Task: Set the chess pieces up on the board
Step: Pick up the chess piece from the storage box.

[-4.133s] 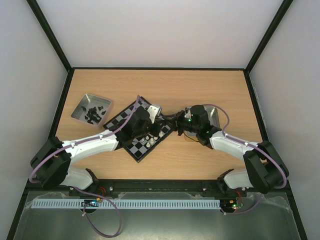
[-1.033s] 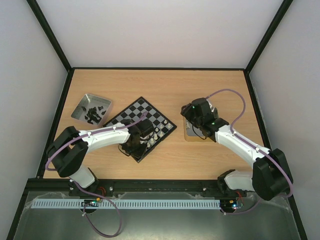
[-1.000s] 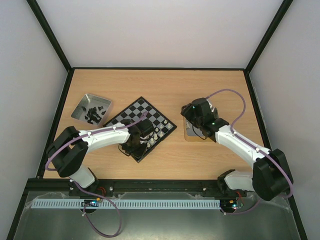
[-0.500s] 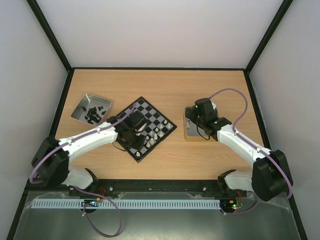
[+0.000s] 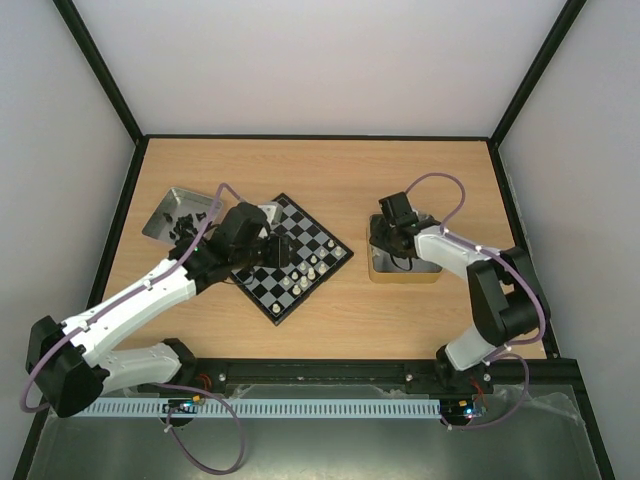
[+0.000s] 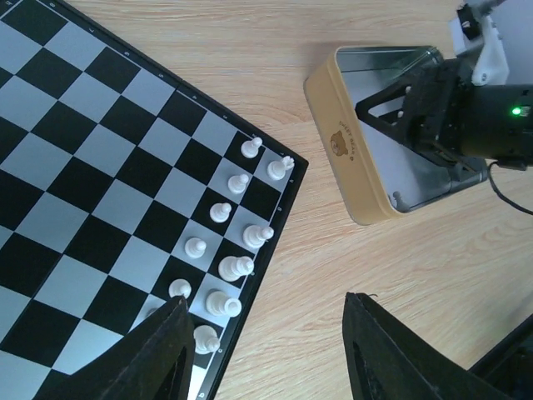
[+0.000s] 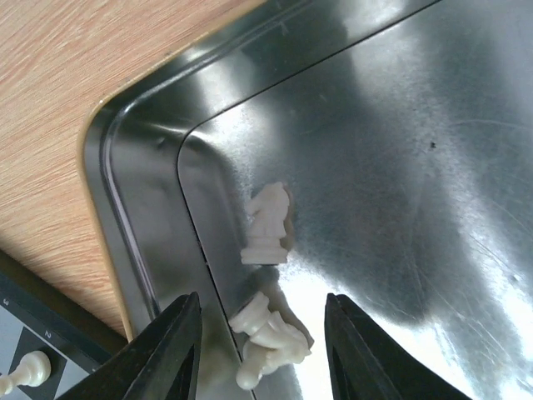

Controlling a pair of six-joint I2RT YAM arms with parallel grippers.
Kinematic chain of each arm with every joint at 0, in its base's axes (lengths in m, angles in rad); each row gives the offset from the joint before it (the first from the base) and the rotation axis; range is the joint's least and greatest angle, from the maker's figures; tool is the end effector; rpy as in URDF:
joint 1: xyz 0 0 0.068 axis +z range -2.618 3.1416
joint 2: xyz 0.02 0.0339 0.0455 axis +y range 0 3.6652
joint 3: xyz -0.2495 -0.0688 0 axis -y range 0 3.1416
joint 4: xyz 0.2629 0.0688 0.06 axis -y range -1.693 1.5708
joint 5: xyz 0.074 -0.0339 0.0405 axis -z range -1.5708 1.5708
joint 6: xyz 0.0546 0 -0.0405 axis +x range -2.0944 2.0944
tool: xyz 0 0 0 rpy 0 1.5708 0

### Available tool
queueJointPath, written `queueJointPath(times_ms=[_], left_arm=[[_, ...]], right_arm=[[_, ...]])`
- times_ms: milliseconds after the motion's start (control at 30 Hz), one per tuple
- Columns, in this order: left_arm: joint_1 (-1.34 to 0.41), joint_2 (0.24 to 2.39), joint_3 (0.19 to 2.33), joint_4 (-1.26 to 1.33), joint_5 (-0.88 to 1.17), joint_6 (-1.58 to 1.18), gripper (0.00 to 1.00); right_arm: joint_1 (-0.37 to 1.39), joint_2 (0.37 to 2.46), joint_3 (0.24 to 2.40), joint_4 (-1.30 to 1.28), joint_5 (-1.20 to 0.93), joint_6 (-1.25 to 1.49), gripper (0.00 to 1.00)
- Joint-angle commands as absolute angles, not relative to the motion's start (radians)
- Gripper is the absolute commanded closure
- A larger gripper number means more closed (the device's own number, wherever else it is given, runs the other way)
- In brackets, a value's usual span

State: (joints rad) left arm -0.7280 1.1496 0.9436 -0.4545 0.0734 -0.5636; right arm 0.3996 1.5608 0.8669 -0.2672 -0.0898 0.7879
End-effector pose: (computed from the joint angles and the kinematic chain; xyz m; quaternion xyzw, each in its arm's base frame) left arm 0.2131 -0.1953 0.2673 0.0898 0.8932 -0.2907 0.3310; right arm 0.3035 0.1335 0.1357 0.1706 0.9376 0.2032 0.2246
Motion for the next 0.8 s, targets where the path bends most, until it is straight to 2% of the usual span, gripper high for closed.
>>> queueJointPath(times_ms=[0, 200, 467, 767], left_arm=[[-0.721, 1.126, 0.910, -0.374, 0.089, -0.603, 0.49], [-0.718, 1.126, 0.907, -0.367, 0.090, -0.604, 0.49], [-0.716, 1.128, 0.902, -0.357, 0.100, -0.604, 0.49], [-0.715, 1.123, 0.892, -0.352, 0.098, -0.606, 0.49]], right_arm=[[0.399, 1.613, 0.926, -0.296, -0.072, 0.740, 0.61], [0.399, 1.678, 0.960, -0.291, -0.034, 0.718, 0.68], [0.399, 1.743, 0.991, -0.281, 0.017, 0.689, 0.71], [0.399, 1.771, 0.984, -0.278, 0.019, 0.678, 0.81]])
